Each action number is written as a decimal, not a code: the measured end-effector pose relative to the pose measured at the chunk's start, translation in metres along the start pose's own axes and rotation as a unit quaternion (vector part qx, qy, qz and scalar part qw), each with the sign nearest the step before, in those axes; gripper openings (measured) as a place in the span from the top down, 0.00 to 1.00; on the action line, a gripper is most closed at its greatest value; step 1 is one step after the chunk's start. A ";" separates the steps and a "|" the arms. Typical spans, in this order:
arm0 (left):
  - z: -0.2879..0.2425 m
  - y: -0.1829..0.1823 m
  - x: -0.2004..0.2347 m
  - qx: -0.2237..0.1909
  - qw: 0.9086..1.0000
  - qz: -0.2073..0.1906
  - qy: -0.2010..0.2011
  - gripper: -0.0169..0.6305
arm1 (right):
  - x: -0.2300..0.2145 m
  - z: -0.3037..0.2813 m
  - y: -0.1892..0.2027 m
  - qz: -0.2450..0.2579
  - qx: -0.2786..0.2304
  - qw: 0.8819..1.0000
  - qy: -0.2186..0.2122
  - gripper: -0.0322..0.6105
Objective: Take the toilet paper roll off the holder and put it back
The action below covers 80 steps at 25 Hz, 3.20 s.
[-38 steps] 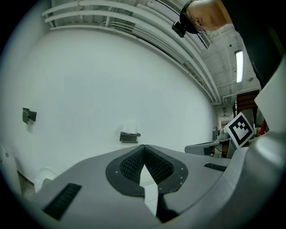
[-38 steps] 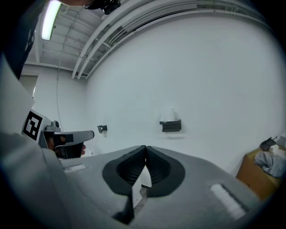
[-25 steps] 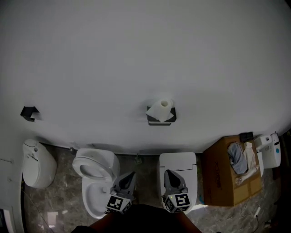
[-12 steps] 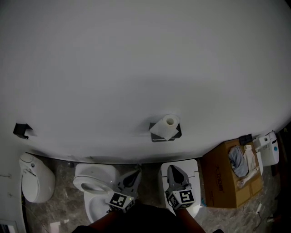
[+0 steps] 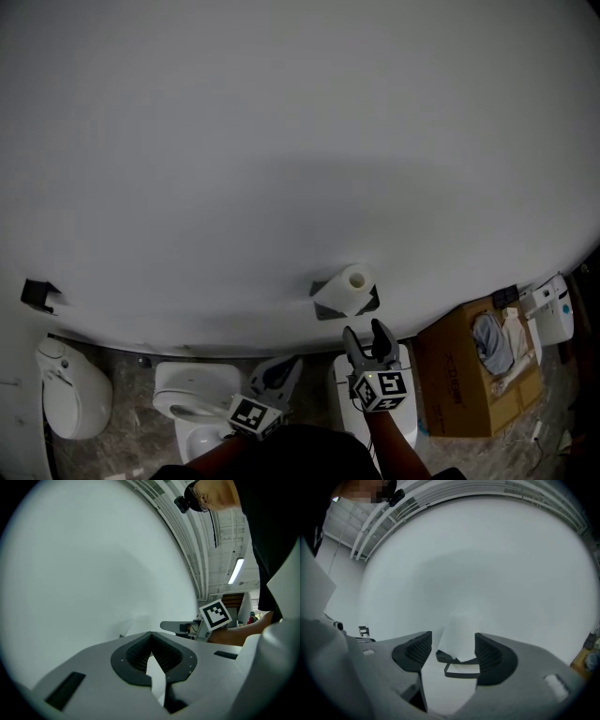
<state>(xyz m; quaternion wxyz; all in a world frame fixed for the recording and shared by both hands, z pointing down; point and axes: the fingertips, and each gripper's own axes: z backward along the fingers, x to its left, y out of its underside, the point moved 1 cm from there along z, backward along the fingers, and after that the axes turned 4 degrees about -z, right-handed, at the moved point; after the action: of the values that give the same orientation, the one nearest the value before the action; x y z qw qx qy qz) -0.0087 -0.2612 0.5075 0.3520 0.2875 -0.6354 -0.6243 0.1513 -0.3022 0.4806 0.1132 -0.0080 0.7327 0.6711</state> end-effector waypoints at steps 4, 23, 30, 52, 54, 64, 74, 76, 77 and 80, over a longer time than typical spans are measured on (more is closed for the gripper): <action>-0.013 0.002 0.012 0.007 1.000 0.005 0.005 0.95 | -0.016 -0.032 -0.003 -0.004 0.007 1.000 0.016 0.43; 0.002 0.018 0.025 0.028 0.999 0.017 -0.006 0.95 | -0.029 -0.114 0.005 0.022 0.043 0.998 0.041 0.31; 0.015 0.018 0.024 0.026 0.999 0.039 -0.014 0.95 | -0.026 -0.113 0.009 -0.004 0.048 0.999 0.014 0.38; 0.075 -0.002 -0.042 0.011 0.997 0.030 -0.065 0.95 | 0.022 0.075 -0.047 -0.013 -0.018 0.999 -0.028 0.39; 0.084 -0.001 -0.054 0.008 0.997 0.021 -0.074 0.95 | 0.022 0.101 -0.038 -0.013 -0.016 0.999 -0.028 0.39; 0.132 0.019 -0.147 0.038 0.994 0.014 -0.104 0.95 | 0.025 0.215 0.017 -0.018 0.017 0.999 -0.030 0.39; 0.157 0.021 -0.163 0.033 0.991 0.004 -0.131 0.95 | 0.037 0.259 0.049 -0.005 0.040 0.998 -0.043 0.39; 0.155 0.023 -0.161 0.032 0.990 0.010 -0.136 0.95 | 0.040 0.258 0.050 0.006 0.043 0.998 -0.045 0.39; 0.154 0.023 -0.160 0.031 0.990 0.011 -0.137 0.95 | 0.042 0.257 0.051 0.006 0.043 0.998 -0.046 0.39; 0.151 0.021 -0.153 0.029 0.989 0.008 -0.142 0.95 | 0.047 0.251 0.052 0.000 0.040 0.998 -0.053 0.39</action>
<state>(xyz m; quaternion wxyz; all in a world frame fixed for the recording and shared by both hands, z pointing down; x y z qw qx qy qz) -0.0391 -0.0482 0.5195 0.2542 0.2008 -0.6988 -0.6377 0.1360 -0.0428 0.5045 0.1520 0.0316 0.7520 0.6406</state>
